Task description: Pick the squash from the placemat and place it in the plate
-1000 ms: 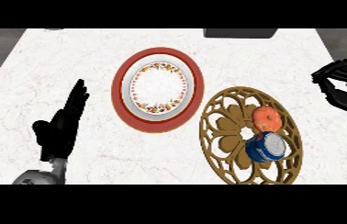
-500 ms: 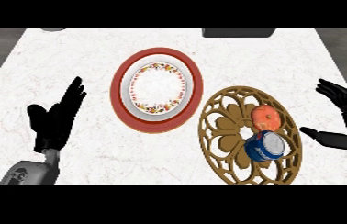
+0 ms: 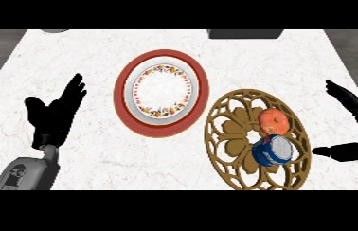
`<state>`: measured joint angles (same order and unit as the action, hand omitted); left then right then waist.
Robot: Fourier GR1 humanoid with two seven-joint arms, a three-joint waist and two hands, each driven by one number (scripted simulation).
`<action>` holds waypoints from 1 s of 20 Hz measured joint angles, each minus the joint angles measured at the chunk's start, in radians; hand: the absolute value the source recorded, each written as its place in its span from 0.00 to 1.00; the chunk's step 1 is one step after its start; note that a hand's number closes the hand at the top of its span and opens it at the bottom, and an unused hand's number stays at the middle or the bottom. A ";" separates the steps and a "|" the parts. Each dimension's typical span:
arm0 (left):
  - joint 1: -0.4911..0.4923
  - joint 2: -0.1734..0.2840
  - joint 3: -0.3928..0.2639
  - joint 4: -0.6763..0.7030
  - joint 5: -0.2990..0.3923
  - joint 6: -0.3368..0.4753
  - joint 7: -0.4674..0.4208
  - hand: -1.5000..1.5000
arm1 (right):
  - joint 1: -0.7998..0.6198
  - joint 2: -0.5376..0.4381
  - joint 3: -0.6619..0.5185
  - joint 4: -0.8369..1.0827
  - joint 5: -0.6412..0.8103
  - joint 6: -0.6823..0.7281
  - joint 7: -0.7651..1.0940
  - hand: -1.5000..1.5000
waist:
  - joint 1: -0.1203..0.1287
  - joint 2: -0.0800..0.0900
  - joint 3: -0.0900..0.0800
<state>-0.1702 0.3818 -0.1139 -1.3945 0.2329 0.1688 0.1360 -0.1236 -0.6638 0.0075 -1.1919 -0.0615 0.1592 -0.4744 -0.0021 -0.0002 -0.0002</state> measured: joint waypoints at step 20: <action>-0.011 -0.066 0.045 0.025 -0.068 -0.037 -0.007 0.50 | -0.076 -0.019 0.143 -0.162 0.316 0.130 0.417 0.00 | 0.004 0.000 0.000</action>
<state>-0.1810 0.3160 -0.0693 -1.3696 0.1653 0.1316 0.1286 -0.1999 -0.6828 0.1510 -1.3542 0.2549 0.2889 -0.0573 0.0024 0.0002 -0.0003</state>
